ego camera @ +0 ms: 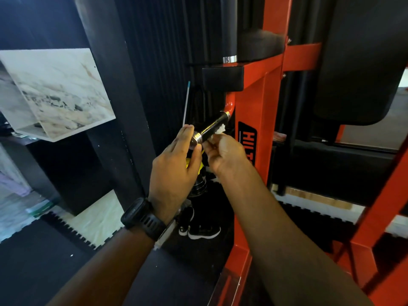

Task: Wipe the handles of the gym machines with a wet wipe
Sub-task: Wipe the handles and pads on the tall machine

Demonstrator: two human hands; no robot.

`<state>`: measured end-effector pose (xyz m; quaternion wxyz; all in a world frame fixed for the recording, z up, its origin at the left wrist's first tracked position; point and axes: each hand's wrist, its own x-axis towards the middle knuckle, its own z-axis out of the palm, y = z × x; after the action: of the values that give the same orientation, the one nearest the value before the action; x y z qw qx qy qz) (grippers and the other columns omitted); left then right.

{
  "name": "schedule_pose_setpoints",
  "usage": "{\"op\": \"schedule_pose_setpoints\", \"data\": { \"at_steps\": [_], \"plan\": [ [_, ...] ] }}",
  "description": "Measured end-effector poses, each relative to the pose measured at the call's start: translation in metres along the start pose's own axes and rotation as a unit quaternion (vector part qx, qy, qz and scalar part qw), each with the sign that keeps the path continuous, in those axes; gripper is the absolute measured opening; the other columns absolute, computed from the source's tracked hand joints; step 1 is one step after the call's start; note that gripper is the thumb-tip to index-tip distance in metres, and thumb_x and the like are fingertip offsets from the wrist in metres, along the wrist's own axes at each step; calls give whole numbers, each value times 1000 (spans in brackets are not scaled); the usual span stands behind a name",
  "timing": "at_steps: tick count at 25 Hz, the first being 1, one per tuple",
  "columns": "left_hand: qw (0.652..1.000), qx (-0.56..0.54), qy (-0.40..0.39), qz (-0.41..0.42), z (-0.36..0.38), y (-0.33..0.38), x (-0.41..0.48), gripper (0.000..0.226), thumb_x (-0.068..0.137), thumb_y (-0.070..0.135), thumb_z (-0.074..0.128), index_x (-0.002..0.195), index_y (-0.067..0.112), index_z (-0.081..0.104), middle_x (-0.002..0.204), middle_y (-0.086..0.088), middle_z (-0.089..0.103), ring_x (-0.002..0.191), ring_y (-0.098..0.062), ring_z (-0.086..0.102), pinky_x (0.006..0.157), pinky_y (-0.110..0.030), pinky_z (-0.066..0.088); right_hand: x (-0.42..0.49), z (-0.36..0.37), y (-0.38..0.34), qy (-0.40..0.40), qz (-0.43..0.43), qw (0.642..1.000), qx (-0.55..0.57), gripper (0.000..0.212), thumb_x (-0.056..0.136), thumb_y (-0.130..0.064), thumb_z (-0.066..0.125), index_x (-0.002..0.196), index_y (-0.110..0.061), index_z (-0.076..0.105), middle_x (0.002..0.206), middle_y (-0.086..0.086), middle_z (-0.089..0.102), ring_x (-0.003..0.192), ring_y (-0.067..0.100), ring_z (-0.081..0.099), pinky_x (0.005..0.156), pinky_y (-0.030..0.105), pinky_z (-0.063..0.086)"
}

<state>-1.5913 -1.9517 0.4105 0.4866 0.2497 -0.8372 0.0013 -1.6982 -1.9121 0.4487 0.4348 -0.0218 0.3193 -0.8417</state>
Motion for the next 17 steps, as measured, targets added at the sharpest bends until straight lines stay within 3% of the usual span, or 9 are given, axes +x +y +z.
{"op": "schedule_pose_setpoints", "data": {
  "at_steps": [3, 6, 11, 13, 15, 17],
  "plan": [
    [1000, 7, 3, -3, 1, 0, -1, 48, 99, 27, 55, 142, 8, 50, 142, -8, 58, 118, -8, 58, 91, -17, 44, -1, -4, 1, -22, 7, 1000, -9, 16, 90, 13, 51, 92, 5, 65, 86, 15, 66, 78, 22, 67, 82, 34, 61],
    [1000, 7, 10, -8, 1, 0, 0, 49, 99, 28, 54, 143, 9, 50, 142, -7, 57, 115, 4, 46, 92, -10, 38, -2, -6, 5, -35, 7, 999, -2, 20, 87, 16, 47, 83, 2, 61, 84, 15, 61, 80, 24, 64, 88, 39, 60],
    [1000, 3, -3, -4, 3, -3, -1, 49, 101, 27, 58, 146, 10, 47, 146, -8, 54, 124, -18, 60, 93, -21, 45, -19, -18, 11, -105, 72, 991, -34, 15, 90, 8, 53, 97, 3, 65, 79, 10, 68, 66, 14, 69, 64, 23, 59],
    [1000, 4, 1, -2, 4, -3, -1, 49, 101, 24, 59, 146, 8, 47, 147, -10, 53, 126, -20, 59, 94, -21, 45, -13, -14, 6, -74, 78, 994, -24, 15, 91, 12, 48, 88, 5, 61, 63, 9, 63, 52, 13, 66, 56, 23, 58],
    [1000, 12, -5, -5, 3, -2, -2, 49, 101, 25, 58, 146, 8, 47, 148, -10, 52, 128, -20, 57, 96, -21, 43, -7, -8, 0, -35, 63, 997, 4, 20, 90, 16, 45, 81, 3, 58, 60, 8, 57, 50, 14, 63, 59, 26, 60],
    [1000, 17, -7, -3, 3, -3, -3, 49, 101, 26, 57, 146, 9, 47, 148, -10, 52, 129, -21, 56, 96, -22, 42, -3, -8, 2, -15, 23, 999, 39, 14, 89, 15, 51, 90, 6, 62, 70, 9, 58, 62, 15, 61, 72, 27, 61]
  ]
}}
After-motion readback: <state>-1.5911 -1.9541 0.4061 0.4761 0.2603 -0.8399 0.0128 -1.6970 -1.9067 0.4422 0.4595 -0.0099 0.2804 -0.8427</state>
